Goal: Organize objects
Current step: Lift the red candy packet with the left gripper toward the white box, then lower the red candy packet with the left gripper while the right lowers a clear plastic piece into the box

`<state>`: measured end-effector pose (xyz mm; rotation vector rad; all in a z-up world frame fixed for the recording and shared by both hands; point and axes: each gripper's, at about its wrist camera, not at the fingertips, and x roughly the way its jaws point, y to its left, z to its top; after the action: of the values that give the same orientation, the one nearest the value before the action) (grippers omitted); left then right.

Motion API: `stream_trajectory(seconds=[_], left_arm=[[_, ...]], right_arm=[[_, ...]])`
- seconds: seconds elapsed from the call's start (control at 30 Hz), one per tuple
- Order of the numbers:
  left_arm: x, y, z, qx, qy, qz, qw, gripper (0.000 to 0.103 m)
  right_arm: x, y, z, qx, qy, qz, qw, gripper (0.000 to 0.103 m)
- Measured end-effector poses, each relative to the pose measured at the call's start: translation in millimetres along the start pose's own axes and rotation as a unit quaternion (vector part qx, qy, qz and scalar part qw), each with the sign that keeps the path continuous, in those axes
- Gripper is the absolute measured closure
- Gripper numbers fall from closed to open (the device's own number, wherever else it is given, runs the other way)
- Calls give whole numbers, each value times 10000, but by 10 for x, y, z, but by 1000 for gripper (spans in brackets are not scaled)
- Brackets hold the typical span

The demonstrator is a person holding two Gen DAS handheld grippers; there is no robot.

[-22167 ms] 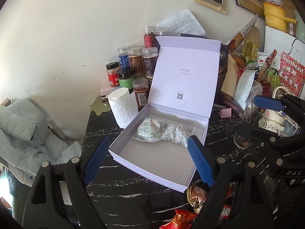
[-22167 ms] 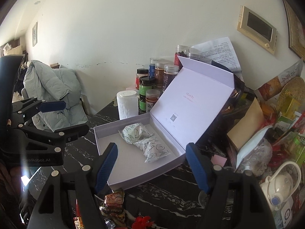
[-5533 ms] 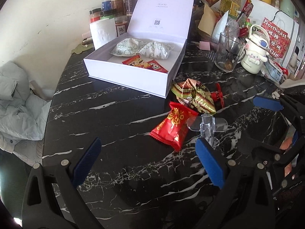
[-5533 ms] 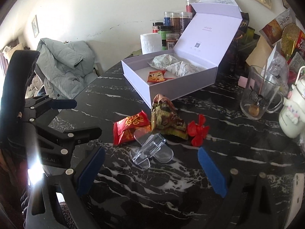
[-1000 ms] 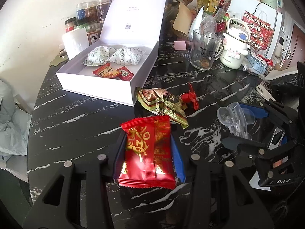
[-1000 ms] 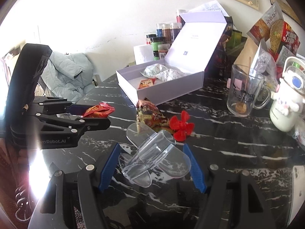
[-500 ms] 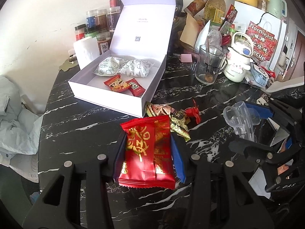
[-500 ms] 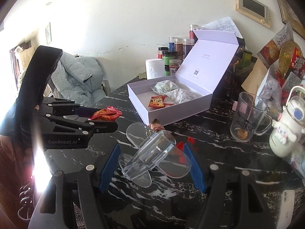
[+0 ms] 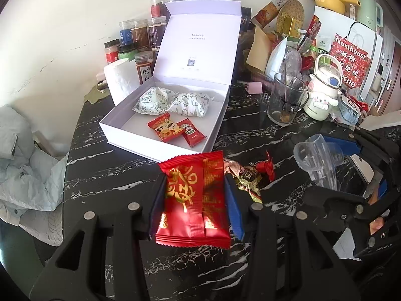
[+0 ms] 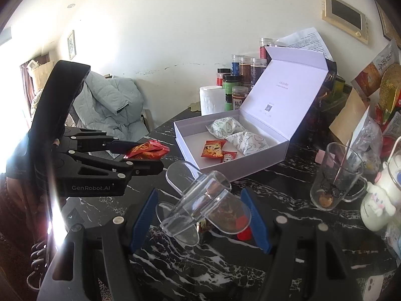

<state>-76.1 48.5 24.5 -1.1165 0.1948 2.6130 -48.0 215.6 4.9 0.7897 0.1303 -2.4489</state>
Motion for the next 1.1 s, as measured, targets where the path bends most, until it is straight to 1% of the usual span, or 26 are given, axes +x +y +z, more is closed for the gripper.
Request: stream_trajectory(seconds=[0.27, 0.7, 0.93, 1.1], left_arm=[[133, 91, 218, 61, -16, -141, 9999, 60], [408, 257, 559, 136, -85, -89, 9998, 60], [552, 348, 724, 82, -86, -126, 9999, 60], [639, 409, 875, 85, -156, -161, 9997, 60]], right_arm=[[107, -75, 194, -5, -40, -81, 10000, 34], [398, -304, 555, -41, -94, -125, 9999, 34], [538, -405, 753, -125, -135, -129, 9997, 34], [635, -477, 903, -190, -175, -156, 9995, 34]])
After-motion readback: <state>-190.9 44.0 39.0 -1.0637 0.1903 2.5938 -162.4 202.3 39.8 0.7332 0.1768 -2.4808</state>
